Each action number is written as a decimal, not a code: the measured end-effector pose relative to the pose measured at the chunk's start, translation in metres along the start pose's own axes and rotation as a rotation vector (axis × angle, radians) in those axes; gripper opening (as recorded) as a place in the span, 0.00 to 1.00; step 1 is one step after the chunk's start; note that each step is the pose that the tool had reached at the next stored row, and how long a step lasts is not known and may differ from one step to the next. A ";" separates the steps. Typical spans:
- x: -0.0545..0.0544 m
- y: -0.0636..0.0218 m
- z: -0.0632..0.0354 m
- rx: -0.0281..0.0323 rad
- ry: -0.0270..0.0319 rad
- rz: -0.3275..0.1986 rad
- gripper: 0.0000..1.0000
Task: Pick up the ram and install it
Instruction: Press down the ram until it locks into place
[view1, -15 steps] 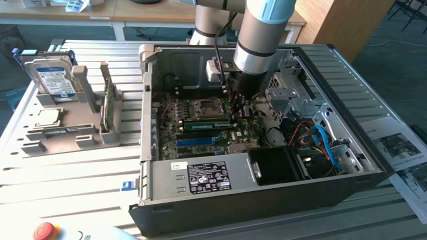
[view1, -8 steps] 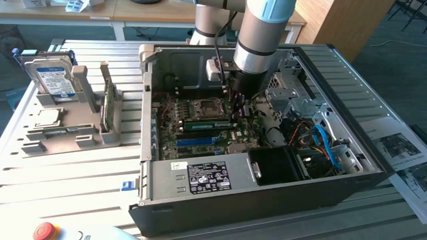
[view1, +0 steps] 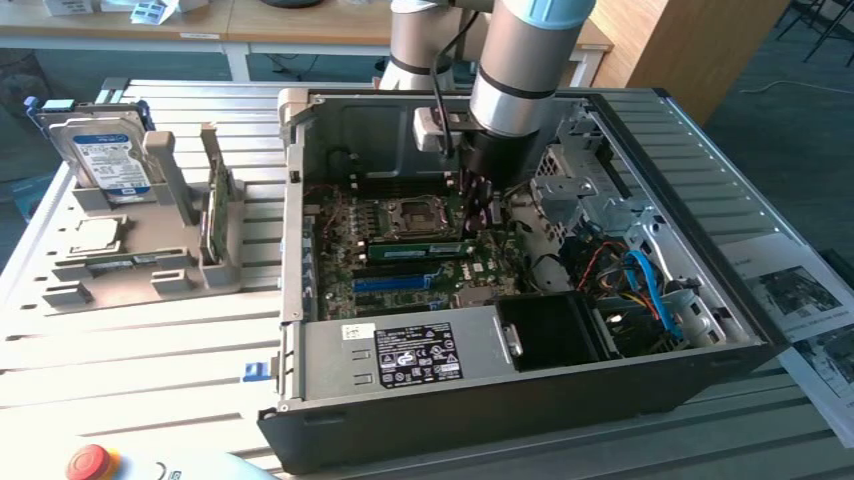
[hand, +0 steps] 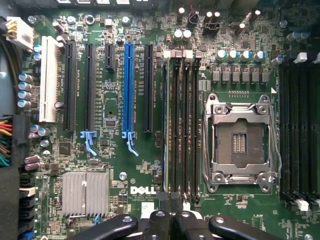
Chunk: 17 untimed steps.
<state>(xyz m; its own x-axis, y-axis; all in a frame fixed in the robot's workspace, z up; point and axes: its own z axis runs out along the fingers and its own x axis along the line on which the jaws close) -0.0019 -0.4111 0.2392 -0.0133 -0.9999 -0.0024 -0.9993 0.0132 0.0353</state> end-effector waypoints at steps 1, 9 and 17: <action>0.000 0.0000 -0.0010 -0.0001 0.0002 0.000 0.11; 0.000 0.0001 -0.0041 -0.0003 0.0005 0.000 0.11; 0.000 0.0024 -0.0041 -0.0004 0.0007 0.000 0.11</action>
<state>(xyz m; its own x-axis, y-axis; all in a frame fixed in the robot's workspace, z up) -0.0041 -0.4109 0.2434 -0.0131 -0.9999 -0.0017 -0.9993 0.0130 0.0357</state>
